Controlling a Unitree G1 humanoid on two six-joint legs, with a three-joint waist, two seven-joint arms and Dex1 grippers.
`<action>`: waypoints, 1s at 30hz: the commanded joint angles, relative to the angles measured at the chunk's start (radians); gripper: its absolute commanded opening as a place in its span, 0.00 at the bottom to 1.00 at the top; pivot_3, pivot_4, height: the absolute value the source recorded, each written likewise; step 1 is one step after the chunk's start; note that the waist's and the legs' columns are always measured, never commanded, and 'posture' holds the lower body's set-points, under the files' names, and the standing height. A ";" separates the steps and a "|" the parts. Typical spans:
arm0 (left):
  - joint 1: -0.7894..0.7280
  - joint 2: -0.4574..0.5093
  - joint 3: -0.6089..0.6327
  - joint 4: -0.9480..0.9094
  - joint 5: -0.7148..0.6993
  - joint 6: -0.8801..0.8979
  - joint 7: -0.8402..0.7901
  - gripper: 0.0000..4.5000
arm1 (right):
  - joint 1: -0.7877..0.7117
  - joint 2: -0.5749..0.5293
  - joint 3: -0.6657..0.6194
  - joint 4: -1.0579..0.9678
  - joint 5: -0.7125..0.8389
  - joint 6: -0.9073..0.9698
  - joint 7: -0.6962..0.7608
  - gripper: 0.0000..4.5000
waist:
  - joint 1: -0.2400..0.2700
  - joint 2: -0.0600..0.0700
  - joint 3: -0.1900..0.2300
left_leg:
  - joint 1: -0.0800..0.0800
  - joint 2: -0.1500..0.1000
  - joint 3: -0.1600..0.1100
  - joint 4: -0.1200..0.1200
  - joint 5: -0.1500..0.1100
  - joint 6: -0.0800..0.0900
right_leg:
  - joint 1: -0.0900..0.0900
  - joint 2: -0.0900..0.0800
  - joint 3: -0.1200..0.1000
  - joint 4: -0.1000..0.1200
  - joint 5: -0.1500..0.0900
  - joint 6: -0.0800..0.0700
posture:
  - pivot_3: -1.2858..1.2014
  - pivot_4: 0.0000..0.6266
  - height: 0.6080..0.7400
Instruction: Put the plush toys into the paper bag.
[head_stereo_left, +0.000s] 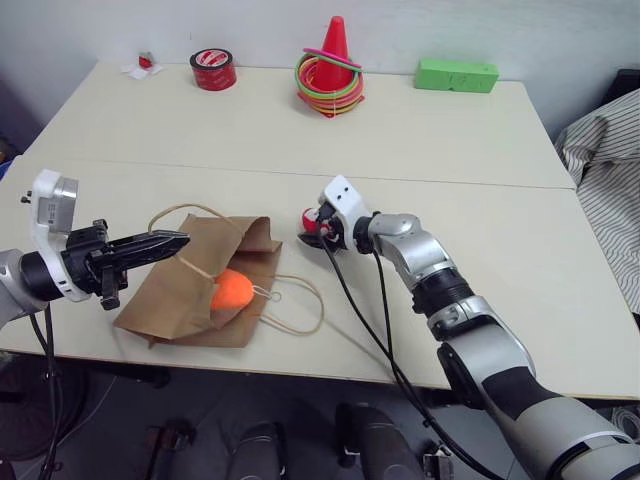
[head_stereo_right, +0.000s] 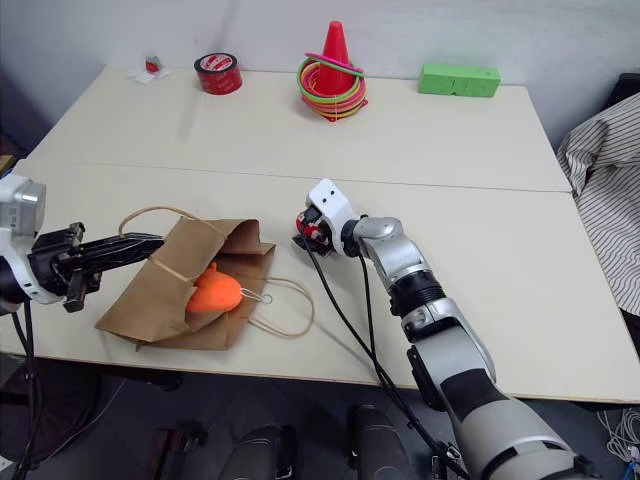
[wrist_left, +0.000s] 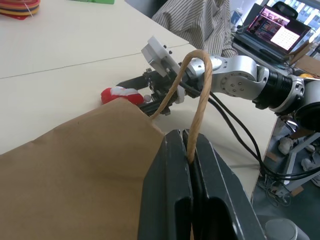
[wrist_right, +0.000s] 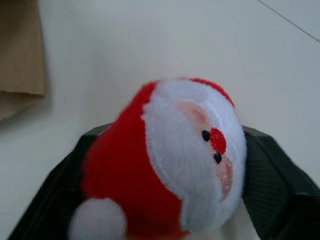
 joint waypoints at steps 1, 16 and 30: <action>0.004 0.016 0.046 0.006 0.020 -0.035 -0.021 0.00 | -0.019 0.005 -0.009 -0.001 -0.005 -0.068 0.035 0.47 | -0.004 0.000 0.000 | 0.000 0.000 0.000 0.000 0.000 0.000 | 0.000 0.000 0.000 0.000 0.000 0.000 | 0.52 0.24 1.00; -0.051 -0.017 -0.005 -0.030 -0.011 -0.001 -0.021 0.00 | 0.232 -0.064 0.112 -0.692 0.199 0.244 0.355 0.08 | -0.008 -0.001 0.000 | 0.004 0.000 0.001 0.001 0.000 0.000 | 0.000 0.000 0.001 0.005 0.000 0.000 | 0.52 0.24 1.00; -0.087 -0.031 -0.028 -0.076 -0.079 0.049 -0.020 0.00 | 0.018 0.282 0.145 -0.043 -0.001 -0.135 0.111 0.08 | -0.023 -0.003 -0.001 | 0.005 0.000 0.000 0.000 0.003 -0.005 | 0.000 0.000 0.001 0.010 -0.002 -0.004 | 0.52 0.24 1.00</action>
